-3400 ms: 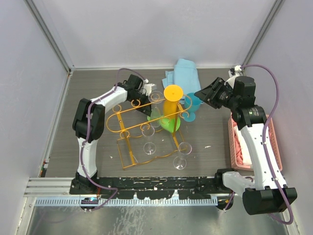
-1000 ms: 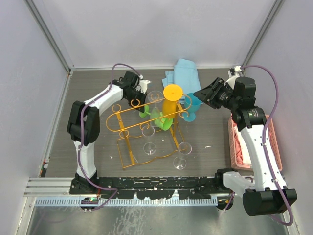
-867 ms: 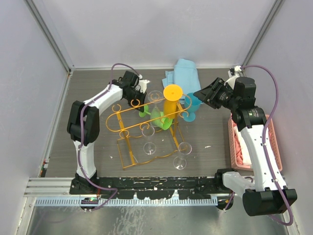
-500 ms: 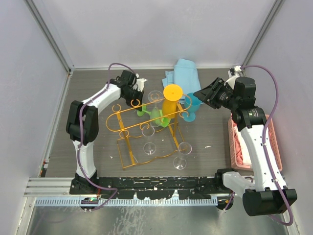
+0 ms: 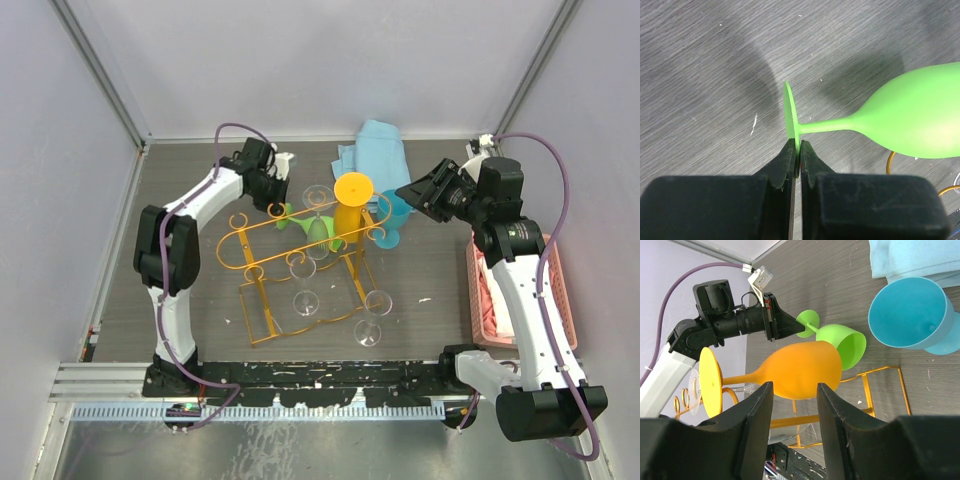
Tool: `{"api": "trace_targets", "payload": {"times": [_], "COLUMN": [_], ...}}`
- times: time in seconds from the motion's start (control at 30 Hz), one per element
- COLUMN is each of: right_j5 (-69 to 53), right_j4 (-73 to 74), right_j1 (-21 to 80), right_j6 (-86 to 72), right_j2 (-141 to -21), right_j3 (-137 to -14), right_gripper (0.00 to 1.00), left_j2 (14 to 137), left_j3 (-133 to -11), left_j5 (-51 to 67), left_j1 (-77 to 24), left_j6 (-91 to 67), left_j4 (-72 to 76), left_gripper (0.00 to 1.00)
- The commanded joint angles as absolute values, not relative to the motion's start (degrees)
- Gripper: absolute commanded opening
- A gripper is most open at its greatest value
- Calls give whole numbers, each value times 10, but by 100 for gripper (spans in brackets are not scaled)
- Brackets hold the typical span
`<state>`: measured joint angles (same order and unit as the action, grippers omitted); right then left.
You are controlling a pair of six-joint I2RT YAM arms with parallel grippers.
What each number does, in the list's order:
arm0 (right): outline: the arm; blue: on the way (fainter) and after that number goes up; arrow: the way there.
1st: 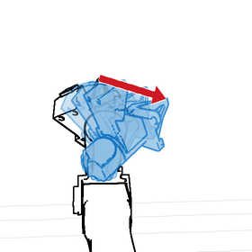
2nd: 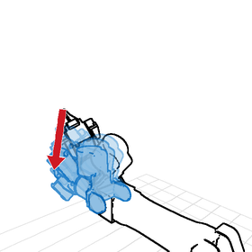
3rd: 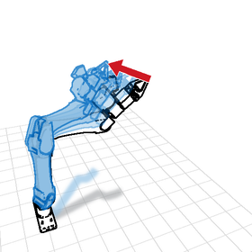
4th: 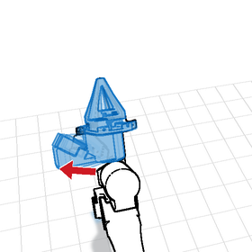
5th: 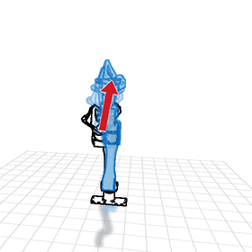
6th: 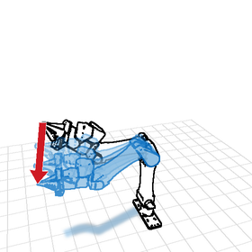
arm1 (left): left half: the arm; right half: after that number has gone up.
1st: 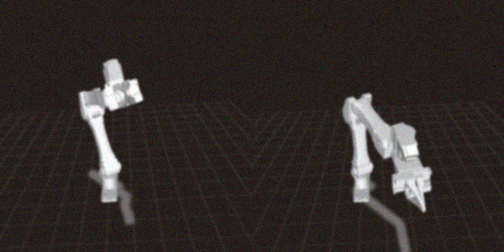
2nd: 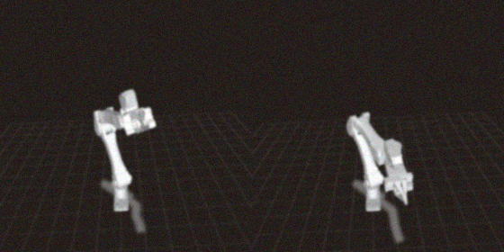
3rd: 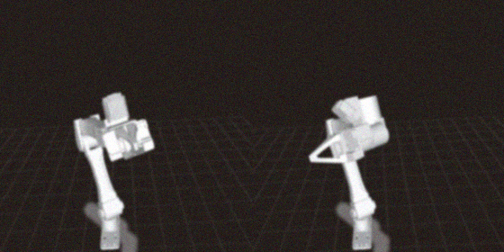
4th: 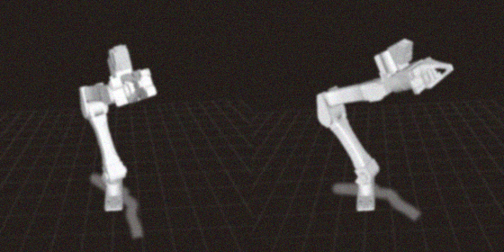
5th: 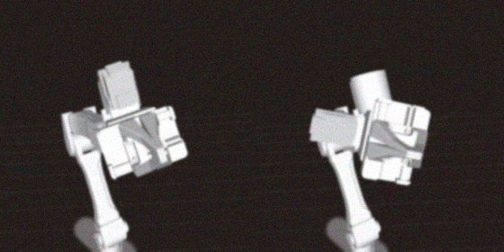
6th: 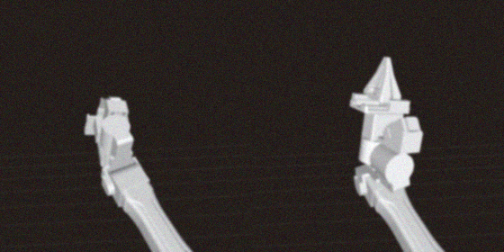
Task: Place the wine glass upside down on the wine glass rack
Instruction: Turn the wine glass upside down at the wine rack.
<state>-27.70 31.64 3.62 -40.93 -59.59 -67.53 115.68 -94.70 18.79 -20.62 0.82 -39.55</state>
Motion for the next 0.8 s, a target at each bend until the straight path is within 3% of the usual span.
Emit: {"api": "trace_targets", "payload": {"times": [0.0,0.77], "right_j5": [-282,-269], "right_j4": [286,307], "right_j1": [33,33], "right_j6": [-414,-421], "right_j2": [-589,-610], "right_j3": [-679,-723], "right_gripper": [46,46], "left_j2": [1147,1147], "left_j3": [-976,-1121], "left_j5": [170,-75], "left_j1": [-199,-174], "left_j6": [-2,-94], "left_j4": [-378,-386], "left_gripper": [4,3]}}
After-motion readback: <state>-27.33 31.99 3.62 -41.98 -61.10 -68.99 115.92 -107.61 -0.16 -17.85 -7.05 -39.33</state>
